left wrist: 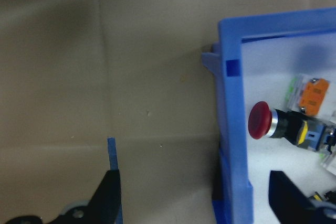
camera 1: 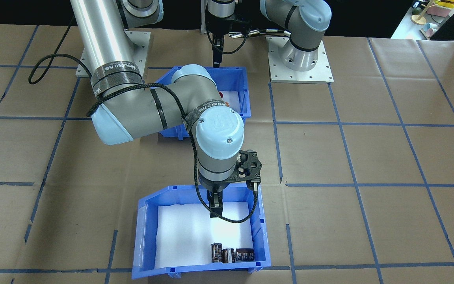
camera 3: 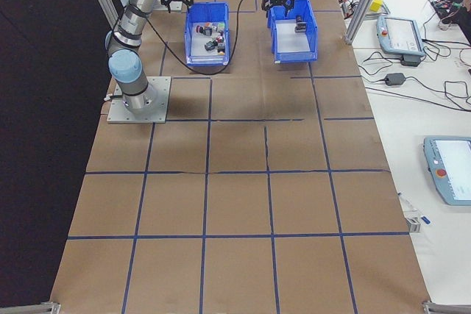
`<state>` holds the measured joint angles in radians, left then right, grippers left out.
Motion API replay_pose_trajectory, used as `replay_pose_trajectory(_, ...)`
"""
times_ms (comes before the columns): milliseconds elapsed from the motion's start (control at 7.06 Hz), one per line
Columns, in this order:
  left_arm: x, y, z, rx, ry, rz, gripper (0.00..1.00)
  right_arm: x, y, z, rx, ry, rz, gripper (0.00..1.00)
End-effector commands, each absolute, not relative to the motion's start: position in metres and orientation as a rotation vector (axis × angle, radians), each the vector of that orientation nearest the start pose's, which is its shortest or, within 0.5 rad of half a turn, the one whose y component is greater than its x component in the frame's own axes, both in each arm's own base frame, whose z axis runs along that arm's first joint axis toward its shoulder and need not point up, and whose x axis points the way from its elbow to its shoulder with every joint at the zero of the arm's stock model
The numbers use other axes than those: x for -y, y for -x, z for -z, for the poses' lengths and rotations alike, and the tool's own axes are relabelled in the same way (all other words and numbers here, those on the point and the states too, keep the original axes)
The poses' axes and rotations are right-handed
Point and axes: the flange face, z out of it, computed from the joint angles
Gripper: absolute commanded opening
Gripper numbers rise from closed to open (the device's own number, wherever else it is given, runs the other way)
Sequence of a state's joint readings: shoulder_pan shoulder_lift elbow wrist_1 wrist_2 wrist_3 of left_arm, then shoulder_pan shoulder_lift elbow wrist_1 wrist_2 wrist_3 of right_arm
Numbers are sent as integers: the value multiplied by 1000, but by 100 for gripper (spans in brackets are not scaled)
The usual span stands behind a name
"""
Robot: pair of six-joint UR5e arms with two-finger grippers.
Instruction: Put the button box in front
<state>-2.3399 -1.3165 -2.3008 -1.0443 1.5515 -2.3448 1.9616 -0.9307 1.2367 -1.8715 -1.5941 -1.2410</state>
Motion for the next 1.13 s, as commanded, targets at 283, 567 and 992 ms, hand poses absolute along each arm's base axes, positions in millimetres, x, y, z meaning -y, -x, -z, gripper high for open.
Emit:
replay_pose_trajectory(283,172,354,-281,-2238,2320,38,98,620,-392,-269,-2236,2380,-80,40)
replay_pose_trajectory(567,174,358,-265,-2238,2307,38,98,617,-399,-272,-2226,2401,-71,15)
replay_pose_trajectory(992,174,359,-258,-2226,2297,33,79,624,-390,-297,-2252,2404,-14,8)
